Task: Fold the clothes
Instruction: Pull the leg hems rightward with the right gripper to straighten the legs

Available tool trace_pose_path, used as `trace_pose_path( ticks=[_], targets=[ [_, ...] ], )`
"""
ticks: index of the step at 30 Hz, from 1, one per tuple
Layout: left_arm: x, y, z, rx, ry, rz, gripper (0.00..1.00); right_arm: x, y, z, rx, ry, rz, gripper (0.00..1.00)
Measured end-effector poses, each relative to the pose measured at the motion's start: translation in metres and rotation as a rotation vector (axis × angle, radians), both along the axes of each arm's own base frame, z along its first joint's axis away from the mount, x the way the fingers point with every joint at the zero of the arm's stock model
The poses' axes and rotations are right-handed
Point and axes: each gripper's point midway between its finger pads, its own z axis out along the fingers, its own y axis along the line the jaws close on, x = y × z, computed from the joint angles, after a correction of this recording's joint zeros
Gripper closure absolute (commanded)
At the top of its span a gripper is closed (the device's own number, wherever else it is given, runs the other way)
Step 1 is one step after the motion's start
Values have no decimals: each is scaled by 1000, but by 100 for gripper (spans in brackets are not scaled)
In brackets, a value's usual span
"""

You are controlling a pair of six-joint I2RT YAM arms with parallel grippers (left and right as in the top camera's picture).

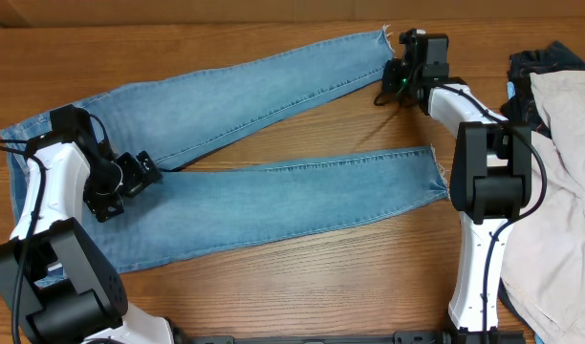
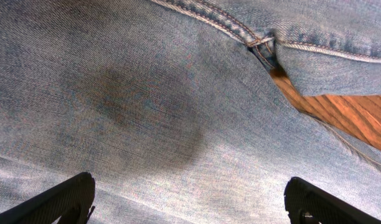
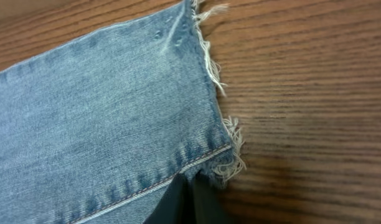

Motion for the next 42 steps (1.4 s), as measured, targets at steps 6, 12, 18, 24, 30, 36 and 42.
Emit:
trace_pose_path(
  ticks=[6,12,18,24,30,36,42],
  targets=[
    [-1,1,0,5,3,0,0,-15,-13,-3,-32,116,-88,96],
    [-12,7,-1,47,54,0,0,-82,-55,-2,-96,407,-241,96],
    [-20,15,-2,93,92,0,0,-157,-102,-2,-125,693,-438,96],
    [-22,21,-2,132,108,0,0,-208,-115,1,-195,884,-534,96],
    [-26,29,-2,175,128,-1,0,-236,-108,2,-246,993,-535,96],
    [-27,32,-2,197,134,-12,0,-239,-93,2,-271,1001,-515,96],
    [-26,33,-2,203,131,-23,0,-231,-92,7,-257,963,-508,63]
  ],
)
